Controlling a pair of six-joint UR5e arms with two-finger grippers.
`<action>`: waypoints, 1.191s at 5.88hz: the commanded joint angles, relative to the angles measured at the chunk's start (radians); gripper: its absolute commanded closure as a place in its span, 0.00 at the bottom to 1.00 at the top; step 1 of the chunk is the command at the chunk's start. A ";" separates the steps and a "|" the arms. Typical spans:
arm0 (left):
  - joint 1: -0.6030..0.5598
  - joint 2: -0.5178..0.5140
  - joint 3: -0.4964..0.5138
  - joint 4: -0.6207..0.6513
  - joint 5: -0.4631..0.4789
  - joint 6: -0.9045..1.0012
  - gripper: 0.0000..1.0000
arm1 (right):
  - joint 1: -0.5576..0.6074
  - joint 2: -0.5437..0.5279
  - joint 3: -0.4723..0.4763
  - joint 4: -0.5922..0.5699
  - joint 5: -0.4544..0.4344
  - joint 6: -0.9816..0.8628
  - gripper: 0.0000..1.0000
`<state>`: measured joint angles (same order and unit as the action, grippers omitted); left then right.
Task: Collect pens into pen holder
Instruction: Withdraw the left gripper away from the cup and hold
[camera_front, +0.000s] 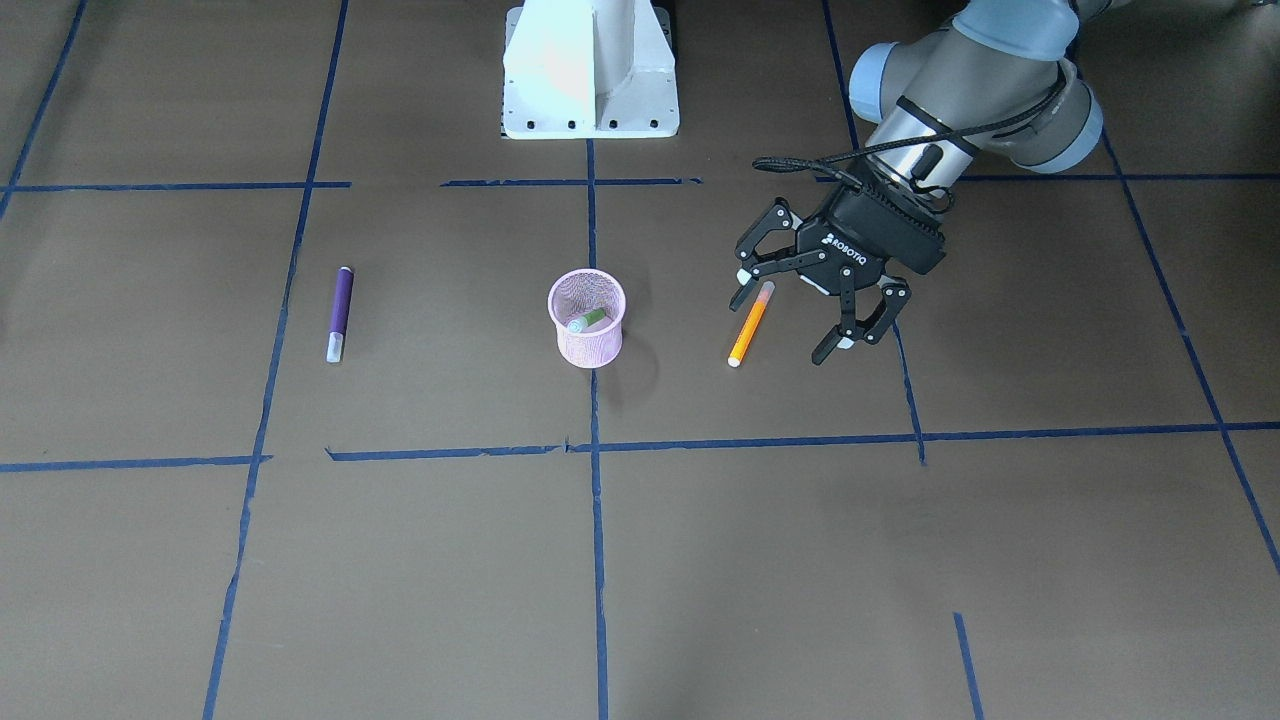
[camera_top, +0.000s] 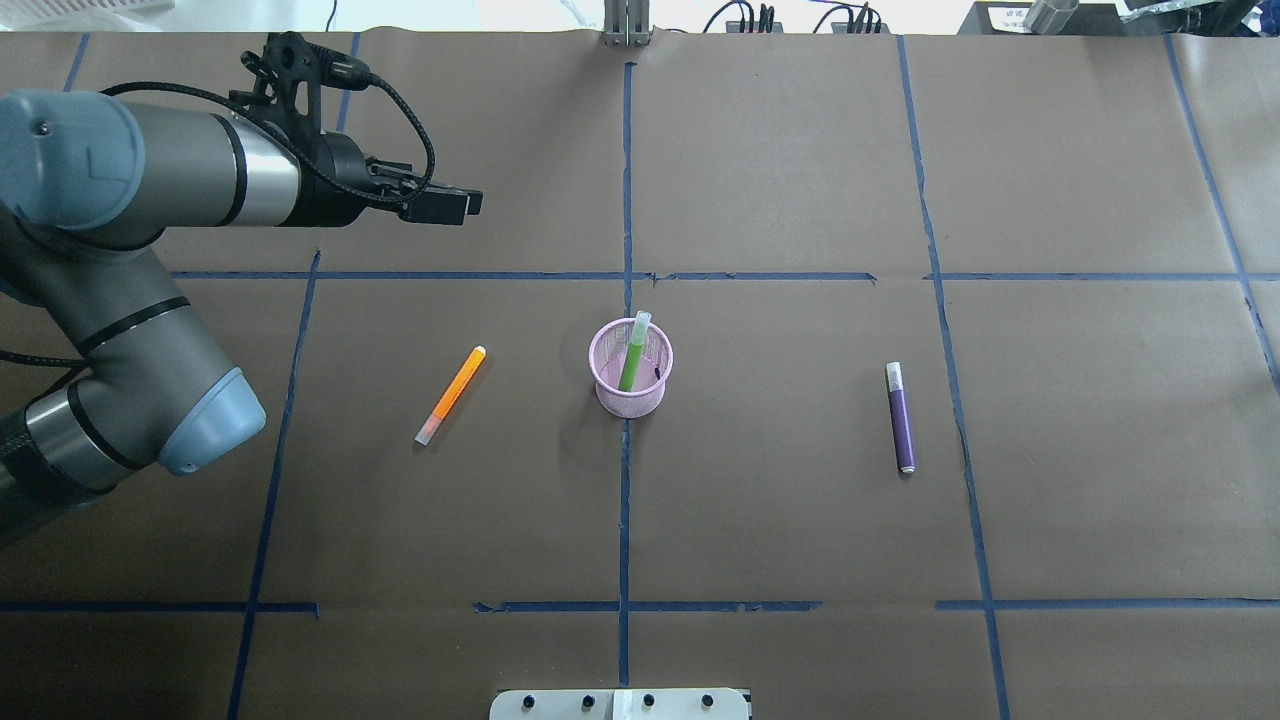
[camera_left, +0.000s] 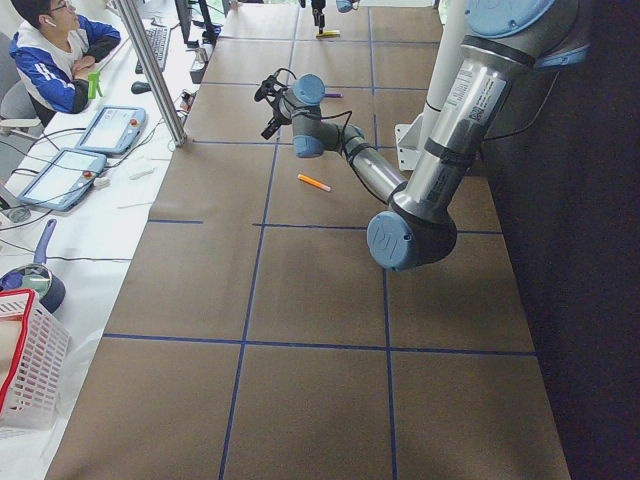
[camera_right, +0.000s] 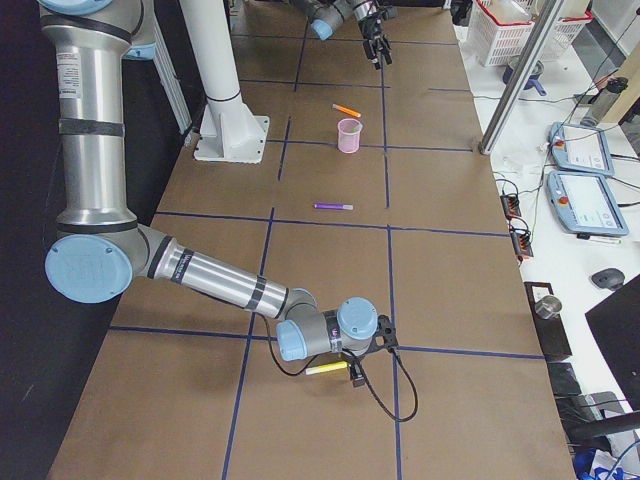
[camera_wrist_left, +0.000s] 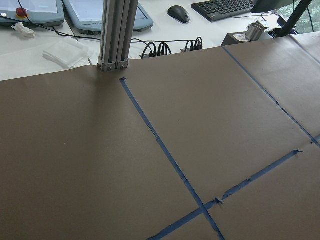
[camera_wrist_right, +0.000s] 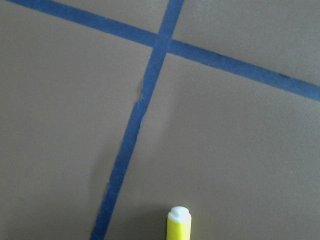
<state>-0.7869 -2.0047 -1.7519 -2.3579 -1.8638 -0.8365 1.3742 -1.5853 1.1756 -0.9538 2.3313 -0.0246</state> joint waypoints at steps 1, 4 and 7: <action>0.000 0.003 0.002 0.000 0.000 0.002 0.00 | -0.009 0.002 -0.001 -0.002 -0.001 0.002 0.24; -0.002 0.003 0.005 0.000 0.002 0.022 0.00 | -0.024 0.008 -0.002 -0.009 -0.010 0.003 0.29; 0.000 0.003 0.008 0.000 0.002 0.022 0.00 | -0.026 0.007 -0.008 -0.013 -0.009 0.005 0.78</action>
<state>-0.7871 -2.0019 -1.7451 -2.3577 -1.8622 -0.8145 1.3488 -1.5773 1.1684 -0.9652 2.3214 -0.0210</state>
